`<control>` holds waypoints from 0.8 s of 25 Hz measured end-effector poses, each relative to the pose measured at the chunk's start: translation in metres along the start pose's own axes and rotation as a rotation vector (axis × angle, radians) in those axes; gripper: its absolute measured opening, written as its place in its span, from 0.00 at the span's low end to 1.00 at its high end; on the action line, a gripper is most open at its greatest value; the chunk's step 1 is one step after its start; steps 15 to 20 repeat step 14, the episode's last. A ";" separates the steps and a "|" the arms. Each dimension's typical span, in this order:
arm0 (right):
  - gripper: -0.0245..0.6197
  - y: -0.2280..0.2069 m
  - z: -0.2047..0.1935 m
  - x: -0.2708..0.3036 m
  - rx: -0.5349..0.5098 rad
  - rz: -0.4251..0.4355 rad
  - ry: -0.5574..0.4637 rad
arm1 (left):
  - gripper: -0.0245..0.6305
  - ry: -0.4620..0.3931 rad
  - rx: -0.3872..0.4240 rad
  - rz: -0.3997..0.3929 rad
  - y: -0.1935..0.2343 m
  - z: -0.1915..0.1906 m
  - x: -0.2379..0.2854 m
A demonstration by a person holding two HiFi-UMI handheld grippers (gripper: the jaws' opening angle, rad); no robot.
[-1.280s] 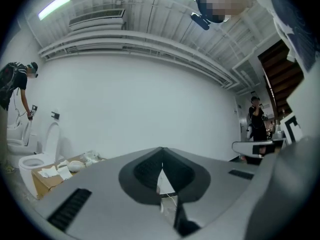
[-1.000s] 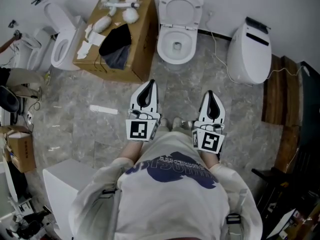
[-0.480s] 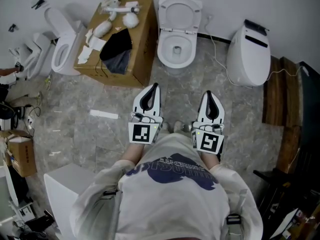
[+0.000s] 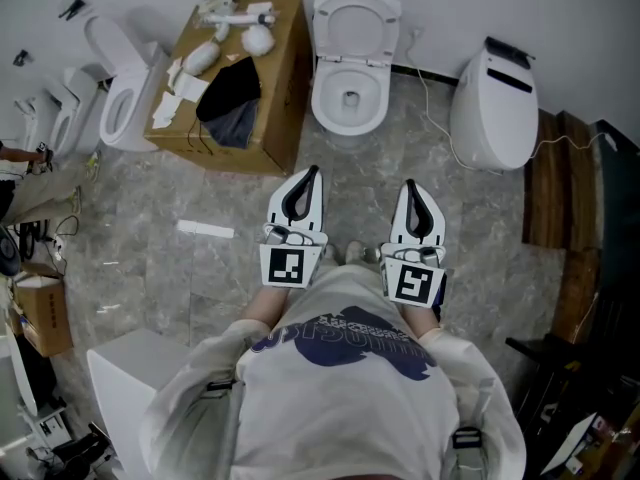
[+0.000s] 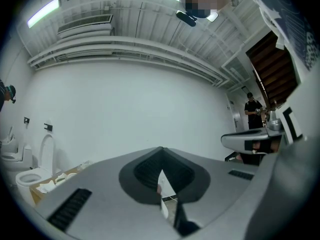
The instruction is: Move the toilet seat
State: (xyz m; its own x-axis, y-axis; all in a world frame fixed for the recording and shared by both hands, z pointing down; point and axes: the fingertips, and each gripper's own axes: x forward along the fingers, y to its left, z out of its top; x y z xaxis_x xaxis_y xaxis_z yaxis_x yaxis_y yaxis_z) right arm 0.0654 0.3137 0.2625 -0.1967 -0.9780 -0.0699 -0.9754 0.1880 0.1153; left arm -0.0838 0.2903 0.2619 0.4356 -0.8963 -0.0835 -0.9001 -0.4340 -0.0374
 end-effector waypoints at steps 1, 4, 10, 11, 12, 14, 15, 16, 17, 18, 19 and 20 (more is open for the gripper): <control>0.05 0.000 0.000 -0.001 0.002 0.002 -0.006 | 0.03 -0.002 0.002 0.000 0.000 0.001 0.000; 0.05 0.001 -0.003 -0.002 -0.009 0.013 -0.001 | 0.03 -0.007 0.011 0.001 0.000 0.002 -0.001; 0.05 0.004 0.001 0.000 0.002 0.018 -0.015 | 0.03 -0.010 0.011 -0.001 0.001 0.003 -0.001; 0.05 0.004 -0.001 -0.001 0.003 0.019 -0.006 | 0.03 -0.008 0.012 -0.002 0.001 0.003 -0.001; 0.05 0.005 -0.003 -0.001 0.002 0.021 0.009 | 0.03 -0.006 0.014 -0.004 0.001 0.002 -0.001; 0.05 0.007 -0.009 -0.003 0.004 0.021 0.042 | 0.03 -0.001 0.016 -0.008 0.001 0.001 -0.002; 0.05 0.007 -0.009 -0.003 0.004 0.021 0.042 | 0.03 -0.001 0.016 -0.008 0.001 0.001 -0.002; 0.05 0.007 -0.009 -0.003 0.004 0.021 0.042 | 0.03 -0.001 0.016 -0.008 0.001 0.001 -0.002; 0.05 0.007 -0.009 -0.003 0.004 0.021 0.042 | 0.03 -0.001 0.016 -0.008 0.001 0.001 -0.002; 0.05 0.007 -0.009 -0.003 0.004 0.021 0.042 | 0.03 -0.001 0.016 -0.008 0.001 0.001 -0.002; 0.05 0.007 -0.009 -0.003 0.004 0.021 0.042 | 0.03 -0.001 0.016 -0.008 0.001 0.001 -0.002; 0.05 0.007 -0.009 -0.003 0.004 0.021 0.042 | 0.03 -0.001 0.016 -0.008 0.001 0.001 -0.002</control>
